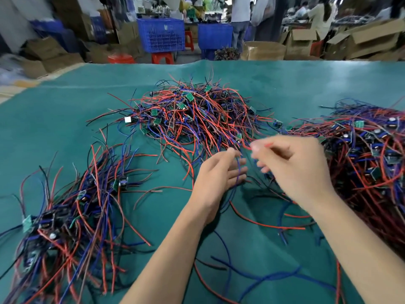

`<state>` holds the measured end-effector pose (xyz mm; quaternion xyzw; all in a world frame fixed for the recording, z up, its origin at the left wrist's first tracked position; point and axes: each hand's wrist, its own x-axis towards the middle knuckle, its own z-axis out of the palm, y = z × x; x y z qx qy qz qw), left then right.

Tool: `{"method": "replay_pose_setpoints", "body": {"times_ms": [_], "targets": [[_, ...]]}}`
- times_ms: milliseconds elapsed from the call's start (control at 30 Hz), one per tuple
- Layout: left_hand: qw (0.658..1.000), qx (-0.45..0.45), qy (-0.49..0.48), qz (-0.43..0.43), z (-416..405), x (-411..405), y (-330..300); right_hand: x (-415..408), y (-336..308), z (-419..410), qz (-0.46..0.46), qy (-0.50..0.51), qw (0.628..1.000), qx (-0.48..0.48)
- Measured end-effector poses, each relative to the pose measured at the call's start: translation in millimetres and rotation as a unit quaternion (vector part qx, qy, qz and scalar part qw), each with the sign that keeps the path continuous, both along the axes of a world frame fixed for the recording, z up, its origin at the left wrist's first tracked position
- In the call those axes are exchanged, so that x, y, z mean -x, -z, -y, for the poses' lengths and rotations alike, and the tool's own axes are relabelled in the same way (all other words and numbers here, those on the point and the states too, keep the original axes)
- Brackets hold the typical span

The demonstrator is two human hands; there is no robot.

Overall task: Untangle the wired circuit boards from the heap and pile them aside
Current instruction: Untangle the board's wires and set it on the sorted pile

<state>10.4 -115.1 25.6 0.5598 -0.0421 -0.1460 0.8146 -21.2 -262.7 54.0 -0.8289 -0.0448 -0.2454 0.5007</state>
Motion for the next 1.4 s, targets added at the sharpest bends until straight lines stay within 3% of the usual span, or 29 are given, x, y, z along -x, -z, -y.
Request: {"method": "replay_pose_setpoints", "body": {"times_ms": [167, 367, 433, 567, 667, 867, 1167, 1400], "targets": [[0.995, -0.049, 0.050, 0.074, -5, 0, 5, 22, 5, -8, -0.128, -0.205, 0.956, -0.168], [0.996, -0.059, 0.030, 0.059, -3, 0, 8, 27, 4, -1, -0.292, -0.383, 0.867, -0.132], [0.995, -0.066, 0.028, 0.075, -2, 1, 9, 27, 1, 3, -0.299, -0.407, 0.849, -0.155], [0.993, -0.046, 0.058, 0.097, -4, 2, 6, 17, -3, 9, -0.186, -0.206, 0.902, -0.332], [0.987, -0.031, 0.118, 0.108, -4, 6, 0, 11, 6, 10, -0.160, -0.076, 0.935, -0.306], [0.980, -0.021, 0.177, 0.091, -3, 10, 0, 9, 12, 7, -0.163, -0.172, 0.910, -0.341], [0.994, -0.005, 0.096, 0.055, -5, 4, 4, 6, 5, 14, -0.133, -0.061, 0.893, -0.425], [0.986, -0.027, 0.145, 0.076, -6, 10, 2, 7, 13, 5, -0.138, -0.051, 0.933, -0.329]]}}
